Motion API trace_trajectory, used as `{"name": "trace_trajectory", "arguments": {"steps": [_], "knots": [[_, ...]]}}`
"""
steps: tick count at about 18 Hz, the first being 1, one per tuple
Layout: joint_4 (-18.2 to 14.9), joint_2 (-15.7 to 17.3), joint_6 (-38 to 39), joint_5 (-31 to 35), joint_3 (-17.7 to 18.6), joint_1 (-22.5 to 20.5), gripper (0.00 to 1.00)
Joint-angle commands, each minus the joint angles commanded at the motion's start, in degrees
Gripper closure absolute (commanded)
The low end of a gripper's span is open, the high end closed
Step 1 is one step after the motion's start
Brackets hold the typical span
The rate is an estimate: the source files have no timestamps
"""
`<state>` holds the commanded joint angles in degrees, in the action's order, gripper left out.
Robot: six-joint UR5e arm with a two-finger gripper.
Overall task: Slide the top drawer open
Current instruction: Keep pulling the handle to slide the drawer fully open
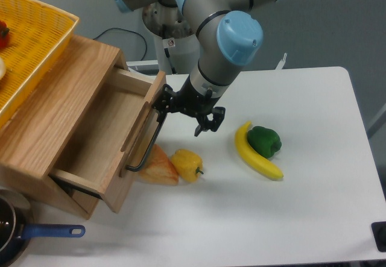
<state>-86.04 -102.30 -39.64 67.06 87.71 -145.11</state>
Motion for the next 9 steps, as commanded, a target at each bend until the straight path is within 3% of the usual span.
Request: {"name": "trace_trajectory", "arguments": {"steps": [9], "knots": [[0.17,0.0,0.0,0.09,0.0,-0.44,0.0]]}}
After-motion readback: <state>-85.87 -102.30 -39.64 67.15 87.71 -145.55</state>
